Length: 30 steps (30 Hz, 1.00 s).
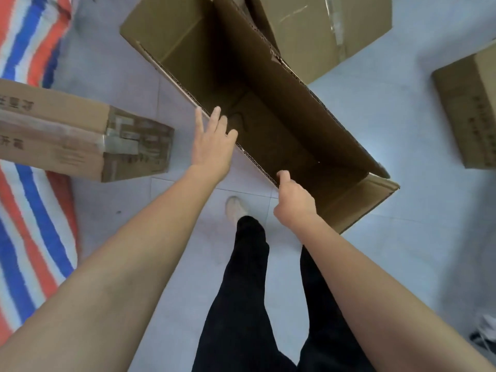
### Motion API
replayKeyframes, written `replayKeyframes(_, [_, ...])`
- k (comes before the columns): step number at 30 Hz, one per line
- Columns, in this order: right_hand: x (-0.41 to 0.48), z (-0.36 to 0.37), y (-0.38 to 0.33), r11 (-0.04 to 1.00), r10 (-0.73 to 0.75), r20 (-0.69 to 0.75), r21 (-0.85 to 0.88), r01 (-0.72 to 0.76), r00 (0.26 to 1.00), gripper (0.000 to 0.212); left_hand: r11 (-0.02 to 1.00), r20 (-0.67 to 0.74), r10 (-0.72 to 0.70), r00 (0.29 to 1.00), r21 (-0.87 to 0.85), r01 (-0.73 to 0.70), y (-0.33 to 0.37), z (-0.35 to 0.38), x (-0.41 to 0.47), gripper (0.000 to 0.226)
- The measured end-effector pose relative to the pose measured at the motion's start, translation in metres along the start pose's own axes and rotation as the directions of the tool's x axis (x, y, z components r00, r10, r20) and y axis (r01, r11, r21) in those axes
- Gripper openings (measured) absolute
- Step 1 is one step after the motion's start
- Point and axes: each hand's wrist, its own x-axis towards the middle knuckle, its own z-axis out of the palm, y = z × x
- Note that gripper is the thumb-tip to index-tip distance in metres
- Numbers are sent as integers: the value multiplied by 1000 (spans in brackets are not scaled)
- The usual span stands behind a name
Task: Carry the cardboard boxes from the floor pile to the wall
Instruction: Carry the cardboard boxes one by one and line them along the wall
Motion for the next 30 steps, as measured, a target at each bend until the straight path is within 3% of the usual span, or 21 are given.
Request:
replayKeyframes(2, [-1, 0, 17, 1000, 0, 9, -5, 0, 1000, 86, 1000, -11, 16, 1000, -9, -16, 9, 0, 4, 46])
replayKeyframes(3, [-2, -2, 28, 999, 27, -22, -27, -28, 999, 85, 999, -23, 31, 999, -30, -32, 14, -3, 7, 46])
replayKeyframes(7, [1, -15, 72, 965, 221, -102, -118, -232, 970, 66, 996, 16, 36, 999, -82, -35, 38, -13, 17, 53])
replayKeyframes(10, [1, -18, 91, 959, 249, -118, -110, -262, 961, 62, 998, 153, 45, 987, -57, -37, 51, -10, 14, 37])
replayKeyframes(15, [-2, -20, 107, 980, 106, -253, -139, -144, 962, 54, 997, 142, 59, 988, -54, -51, 71, -25, -2, 29])
replayKeyframes(21, [-35, -66, 133, 983, -16, -370, -178, -54, 929, 51, 999, 166, 45, 985, -6, -45, 95, -95, -37, 41])
replayKeyframes(25, [-67, -112, 128, 960, -201, -414, -264, 95, 888, 46, 996, 102, -83, 991, -3, 84, 101, -152, -84, 34])
replayKeyframes(30, [-117, -156, 98, 883, -405, -389, -400, 245, 827, 37, 937, 17, -323, 946, -136, 322, 99, -190, -169, 28])
